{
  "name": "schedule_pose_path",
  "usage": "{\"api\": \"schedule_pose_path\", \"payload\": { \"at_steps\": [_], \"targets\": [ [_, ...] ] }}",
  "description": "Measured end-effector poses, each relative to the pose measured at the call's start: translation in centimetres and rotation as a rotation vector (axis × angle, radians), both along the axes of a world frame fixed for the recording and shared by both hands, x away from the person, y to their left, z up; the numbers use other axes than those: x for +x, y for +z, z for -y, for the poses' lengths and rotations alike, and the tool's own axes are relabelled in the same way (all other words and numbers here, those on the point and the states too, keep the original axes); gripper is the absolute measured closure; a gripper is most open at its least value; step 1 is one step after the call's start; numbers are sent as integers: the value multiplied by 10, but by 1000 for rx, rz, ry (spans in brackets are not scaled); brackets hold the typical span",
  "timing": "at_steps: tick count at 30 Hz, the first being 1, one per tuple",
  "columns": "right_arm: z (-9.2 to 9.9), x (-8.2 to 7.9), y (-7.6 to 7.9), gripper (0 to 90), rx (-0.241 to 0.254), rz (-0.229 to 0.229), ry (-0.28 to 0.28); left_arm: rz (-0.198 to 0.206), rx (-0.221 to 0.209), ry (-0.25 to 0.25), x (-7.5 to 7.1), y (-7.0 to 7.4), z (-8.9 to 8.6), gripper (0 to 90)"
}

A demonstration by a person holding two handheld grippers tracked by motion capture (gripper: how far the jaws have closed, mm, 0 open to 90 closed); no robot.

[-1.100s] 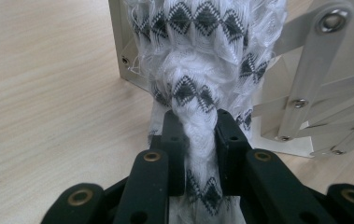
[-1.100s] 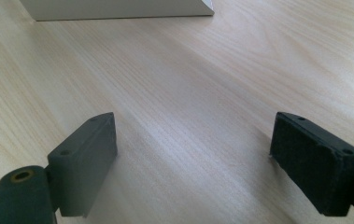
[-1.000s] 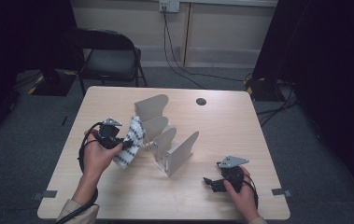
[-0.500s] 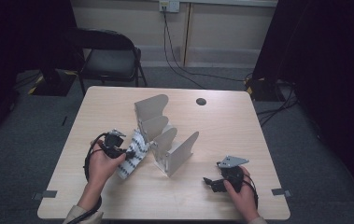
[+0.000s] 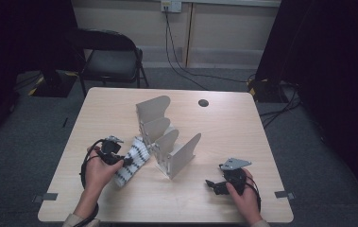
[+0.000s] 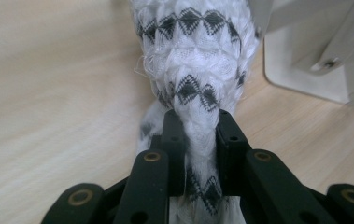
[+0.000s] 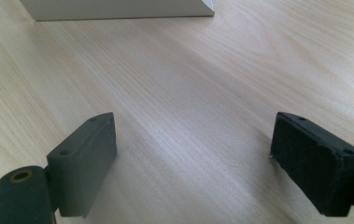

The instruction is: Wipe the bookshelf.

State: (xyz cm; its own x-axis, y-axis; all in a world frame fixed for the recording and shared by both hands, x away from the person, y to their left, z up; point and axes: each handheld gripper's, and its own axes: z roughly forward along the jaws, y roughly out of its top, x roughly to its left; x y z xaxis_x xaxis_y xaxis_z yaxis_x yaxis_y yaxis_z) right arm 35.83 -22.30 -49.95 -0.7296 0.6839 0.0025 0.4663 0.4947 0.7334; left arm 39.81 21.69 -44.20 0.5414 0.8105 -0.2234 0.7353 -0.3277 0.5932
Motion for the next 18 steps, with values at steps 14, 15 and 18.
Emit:
{"api": "schedule_pose_path", "payload": {
  "at_steps": [14,15,18],
  "targets": [
    [0,0,0,137,0,0,0,143,-25,23,23,60,-4,773],
    [0,0,0,137,0,1,0,133,-26,25,25,56,-2,773],
    [0,0,0,137,0,0,0,114,-21,23,29,44,2,773]
  ]
}}
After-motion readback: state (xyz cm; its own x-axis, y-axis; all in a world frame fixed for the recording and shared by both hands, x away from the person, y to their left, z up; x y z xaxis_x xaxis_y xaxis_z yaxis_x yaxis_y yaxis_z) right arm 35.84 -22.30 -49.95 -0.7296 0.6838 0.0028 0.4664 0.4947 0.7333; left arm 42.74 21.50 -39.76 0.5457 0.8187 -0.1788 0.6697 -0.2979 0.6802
